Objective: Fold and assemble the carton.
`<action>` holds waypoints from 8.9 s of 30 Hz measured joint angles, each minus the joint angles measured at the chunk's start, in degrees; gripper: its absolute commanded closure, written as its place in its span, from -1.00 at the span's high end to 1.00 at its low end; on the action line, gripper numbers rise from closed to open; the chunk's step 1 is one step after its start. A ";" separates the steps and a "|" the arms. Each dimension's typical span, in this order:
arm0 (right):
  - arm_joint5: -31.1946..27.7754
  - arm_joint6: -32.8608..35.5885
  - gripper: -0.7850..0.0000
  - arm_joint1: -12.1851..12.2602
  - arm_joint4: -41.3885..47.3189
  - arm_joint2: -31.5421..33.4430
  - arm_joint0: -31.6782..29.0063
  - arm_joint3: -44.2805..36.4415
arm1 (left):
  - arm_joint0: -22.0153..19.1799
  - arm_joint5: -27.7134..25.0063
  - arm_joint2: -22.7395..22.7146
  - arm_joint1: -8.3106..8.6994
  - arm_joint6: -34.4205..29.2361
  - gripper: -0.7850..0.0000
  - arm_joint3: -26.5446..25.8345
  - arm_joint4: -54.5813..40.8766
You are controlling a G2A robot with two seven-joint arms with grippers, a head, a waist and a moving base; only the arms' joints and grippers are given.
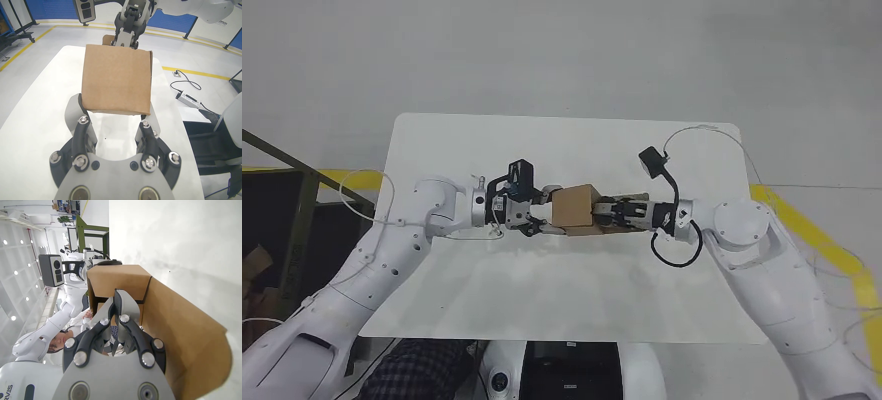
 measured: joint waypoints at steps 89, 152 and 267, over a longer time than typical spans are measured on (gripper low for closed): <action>0.47 -0.43 0.13 2.82 13.26 17.59 -7.05 5.02 | -1.42 0.00 1.26 -0.42 -0.78 -0.71 3.27 0.30; -4.97 7.01 -1.00 2.77 11.38 5.98 -5.32 3.67 | -7.05 0.00 11.77 3.93 8.44 0.09 2.65 -10.87; -5.42 7.52 -0.79 0.53 22.34 0.24 -0.04 8.47 | -6.51 0.00 10.53 4.24 11.01 -0.56 3.16 -4.44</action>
